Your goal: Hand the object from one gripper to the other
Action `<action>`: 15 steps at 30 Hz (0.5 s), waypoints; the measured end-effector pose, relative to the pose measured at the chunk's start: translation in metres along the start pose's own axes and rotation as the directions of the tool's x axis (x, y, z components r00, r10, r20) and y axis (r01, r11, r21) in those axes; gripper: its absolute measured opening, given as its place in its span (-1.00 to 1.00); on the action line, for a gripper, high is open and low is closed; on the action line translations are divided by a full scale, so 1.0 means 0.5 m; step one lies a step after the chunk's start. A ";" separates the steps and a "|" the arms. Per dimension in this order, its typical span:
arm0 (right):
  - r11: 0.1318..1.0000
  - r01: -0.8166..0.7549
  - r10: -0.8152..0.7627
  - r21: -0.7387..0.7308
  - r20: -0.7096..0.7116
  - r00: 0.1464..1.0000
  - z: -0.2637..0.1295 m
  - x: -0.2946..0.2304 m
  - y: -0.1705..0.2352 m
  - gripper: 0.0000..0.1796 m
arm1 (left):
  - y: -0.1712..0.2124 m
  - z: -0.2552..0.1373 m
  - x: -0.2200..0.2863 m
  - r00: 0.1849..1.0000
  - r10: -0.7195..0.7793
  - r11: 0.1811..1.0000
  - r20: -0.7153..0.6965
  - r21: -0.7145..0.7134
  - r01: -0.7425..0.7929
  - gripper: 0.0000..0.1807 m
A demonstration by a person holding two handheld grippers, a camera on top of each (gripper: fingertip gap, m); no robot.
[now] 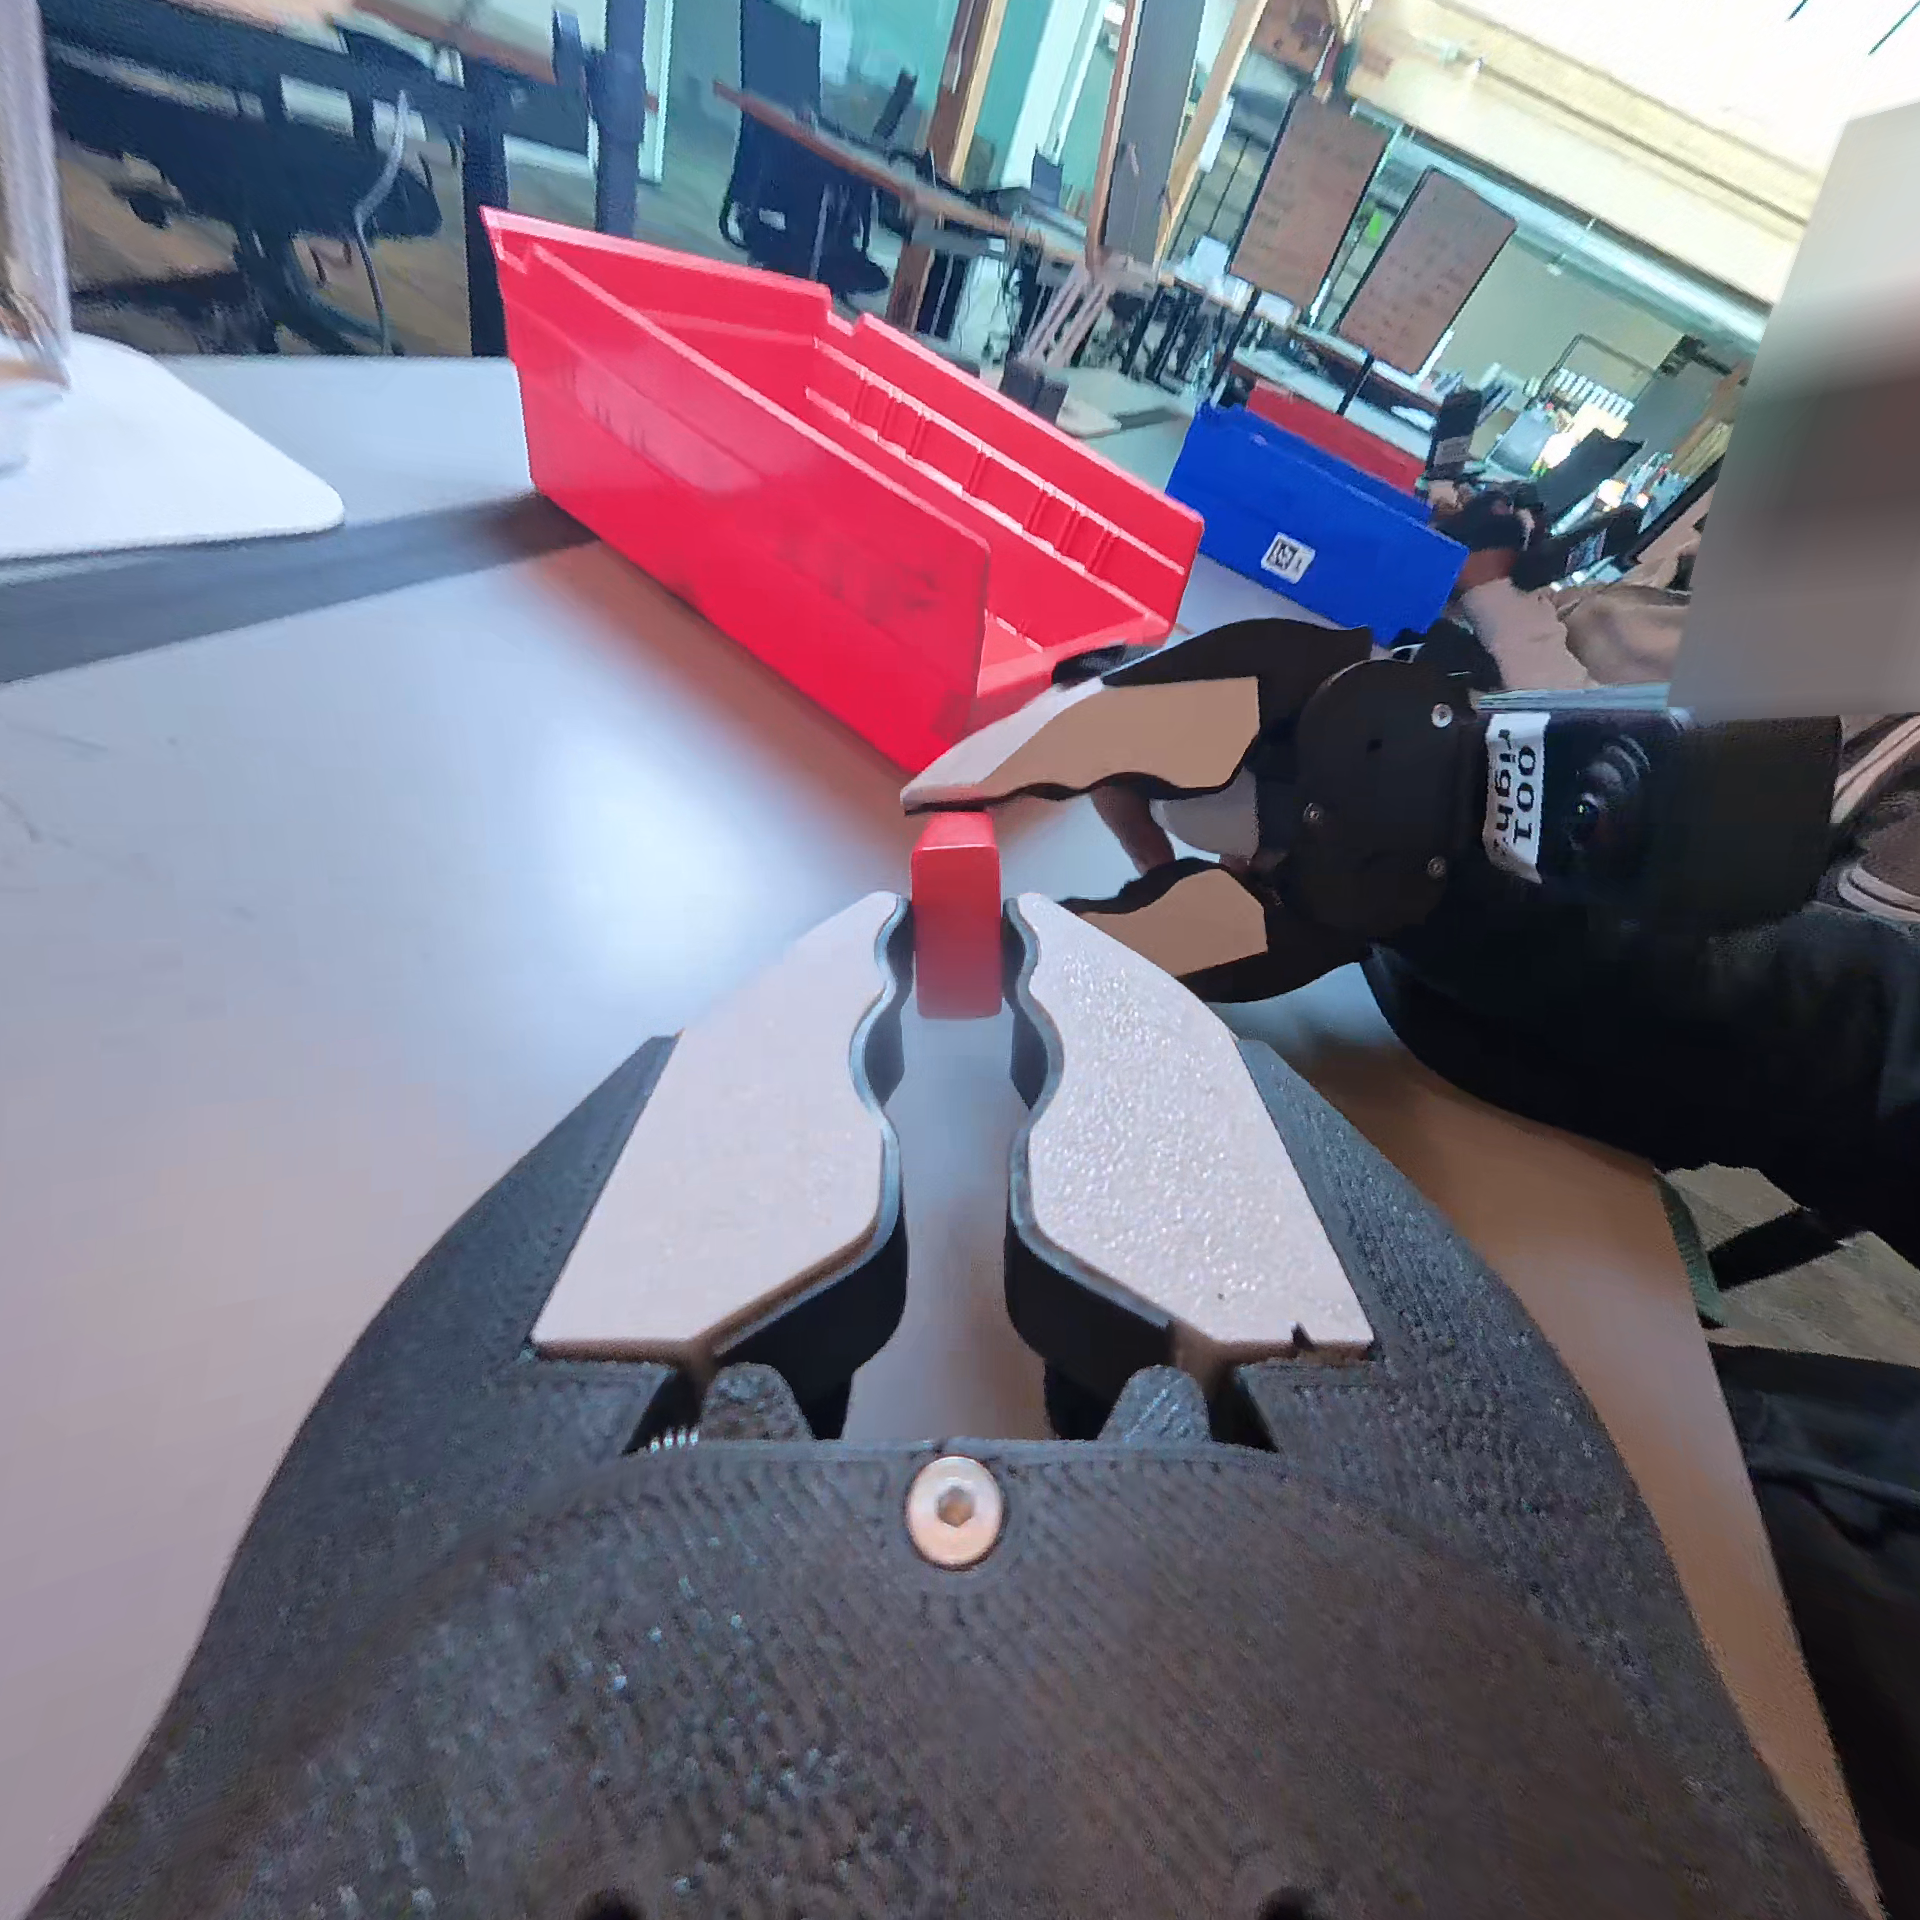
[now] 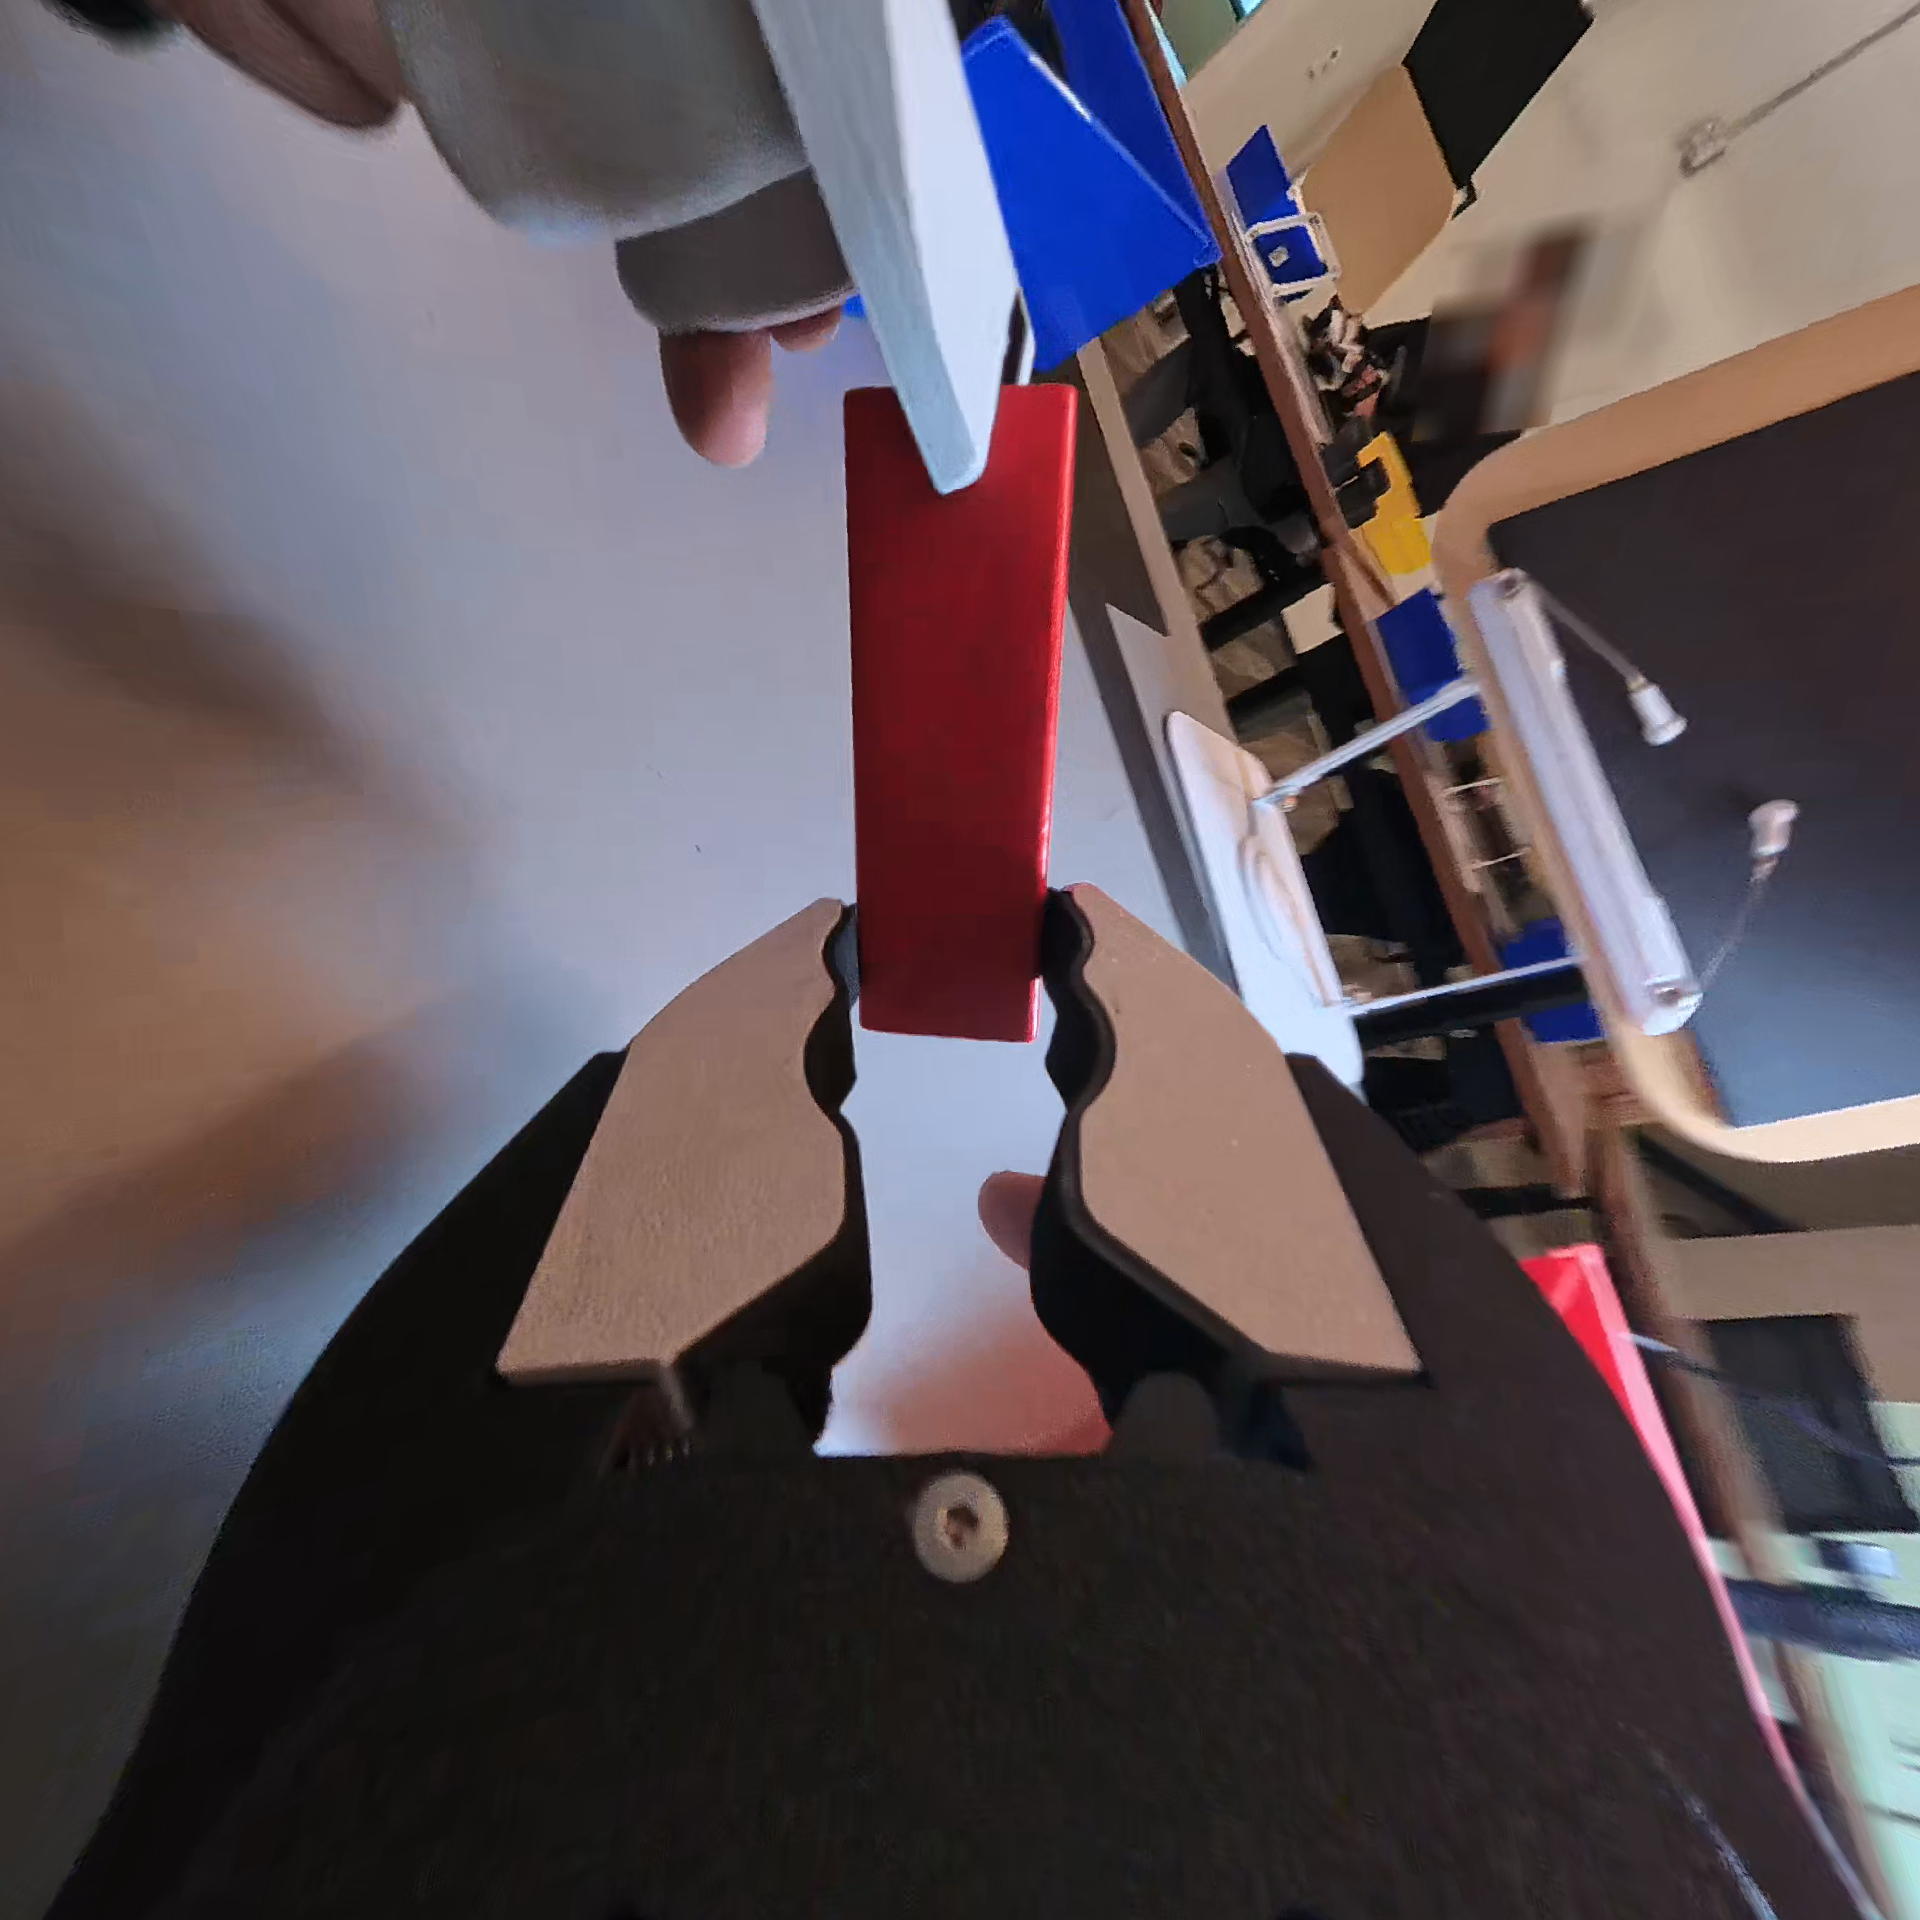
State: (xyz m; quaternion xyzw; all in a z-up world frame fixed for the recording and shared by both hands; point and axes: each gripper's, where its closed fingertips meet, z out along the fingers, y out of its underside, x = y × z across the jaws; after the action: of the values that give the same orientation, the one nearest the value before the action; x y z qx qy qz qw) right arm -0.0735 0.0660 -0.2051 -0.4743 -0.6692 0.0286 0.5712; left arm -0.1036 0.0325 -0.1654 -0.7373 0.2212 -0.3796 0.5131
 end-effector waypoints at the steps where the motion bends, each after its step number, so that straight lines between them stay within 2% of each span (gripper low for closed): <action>1: 0.997 -0.074 0.073 0.015 0.026 0.997 -0.001 0.000 -0.003 -0.62 | -0.009 -0.003 0.004 1.000 0.025 0.999 -0.008 0.028 -0.024 -0.80; 4: 0.939 -0.330 0.318 0.091 0.131 0.939 -0.009 0.007 -0.019 -0.62 | -0.036 -0.016 0.013 0.996 0.088 0.991 -0.016 0.104 -0.086 -0.60; 7: 0.806 -0.563 0.491 0.186 0.322 0.809 -0.033 0.008 -0.059 -0.62 | -0.054 -0.027 0.030 0.990 0.131 0.979 -0.059 0.167 -0.120 -0.53; 11: 0.658 -0.710 0.496 0.248 0.567 0.658 -0.079 -0.007 -0.125 -0.62 | -0.070 -0.040 0.078 0.964 0.208 0.956 -0.167 0.244 -0.164 -0.48; 15: 0.590 -0.781 0.425 0.206 0.743 0.517 -0.112 -0.045 -0.175 -0.62 | -0.067 -0.047 0.139 0.918 0.267 0.944 -0.294 0.271 -0.188 -0.43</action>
State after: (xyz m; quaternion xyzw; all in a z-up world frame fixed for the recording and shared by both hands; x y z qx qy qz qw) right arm -0.0840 -0.0251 -0.1516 -0.4732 -0.5624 0.5684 0.3697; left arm -0.0818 -0.0186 -0.1072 -0.5665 0.3411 -0.4575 0.5945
